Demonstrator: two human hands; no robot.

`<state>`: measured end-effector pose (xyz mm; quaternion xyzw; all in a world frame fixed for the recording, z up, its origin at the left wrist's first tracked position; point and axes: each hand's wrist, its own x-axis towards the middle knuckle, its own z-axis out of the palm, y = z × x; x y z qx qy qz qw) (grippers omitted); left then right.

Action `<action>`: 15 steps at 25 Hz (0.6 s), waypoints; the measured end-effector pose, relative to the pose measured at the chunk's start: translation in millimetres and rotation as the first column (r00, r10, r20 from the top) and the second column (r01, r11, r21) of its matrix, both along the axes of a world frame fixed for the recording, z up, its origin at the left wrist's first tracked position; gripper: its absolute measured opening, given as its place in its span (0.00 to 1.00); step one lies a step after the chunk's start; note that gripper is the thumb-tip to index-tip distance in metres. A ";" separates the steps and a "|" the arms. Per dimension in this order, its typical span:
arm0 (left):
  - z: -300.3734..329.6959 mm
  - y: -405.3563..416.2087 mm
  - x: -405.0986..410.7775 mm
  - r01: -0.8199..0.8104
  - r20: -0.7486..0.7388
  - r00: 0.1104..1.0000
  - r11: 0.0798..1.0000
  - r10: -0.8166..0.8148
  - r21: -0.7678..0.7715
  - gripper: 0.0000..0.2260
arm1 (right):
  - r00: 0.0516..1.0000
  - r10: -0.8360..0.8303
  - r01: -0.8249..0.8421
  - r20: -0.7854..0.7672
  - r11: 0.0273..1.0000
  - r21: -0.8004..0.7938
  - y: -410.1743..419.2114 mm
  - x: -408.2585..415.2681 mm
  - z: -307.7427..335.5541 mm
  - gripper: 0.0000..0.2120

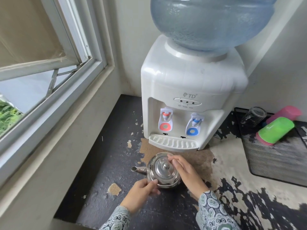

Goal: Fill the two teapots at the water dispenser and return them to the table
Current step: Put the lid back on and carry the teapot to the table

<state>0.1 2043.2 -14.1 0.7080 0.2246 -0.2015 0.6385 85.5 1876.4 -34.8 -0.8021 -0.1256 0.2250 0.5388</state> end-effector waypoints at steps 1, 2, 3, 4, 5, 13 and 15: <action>3.3 0.1 -1.0 -0.017 0.005 1.000 0.999 0.017 -0.029 0.12 | 1.000 -0.029 0.029 0.010 0.999 0.031 1.4 -2.3 -3.0 0.12; 5.6 -0.6 -0.8 -0.038 0.014 0.999 0.997 0.039 -0.061 0.13 | 0.998 -0.053 0.052 0.024 0.997 0.048 2.7 -4.1 -5.0 0.13; 9.0 -2.0 0.8 -0.064 0.017 0.998 0.993 0.066 -0.096 0.14 | 0.997 -0.071 0.070 0.024 0.996 0.060 3.5 -4.9 -6.0 0.15; 11.0 -3.3 3.7 -0.103 0.019 0.994 0.984 0.107 -0.143 0.14 | 0.996 -0.084 0.083 0.007 0.994 0.077 4.0 -4.3 -6.6 0.18; 13.5 -4.4 7.0 -0.159 0.004 0.987 0.965 0.163 -0.208 0.13 | 0.995 -0.093 0.095 -0.018 0.991 0.094 4.3 -2.7 -7.4 0.21; 15.3 -10.6 41.7 -0.514 -0.150 0.850 0.735 0.504 -0.442 0.09 | 0.991 0.041 -0.022 0.129 0.989 -0.145 -2.8 1.3 -18.7 0.27; 12.3 -10.3 48.4 -0.512 -0.113 0.850 0.754 0.515 -0.411 0.09 | 0.984 -0.004 0.040 0.178 0.979 -0.199 -1.9 2.3 -20.6 0.30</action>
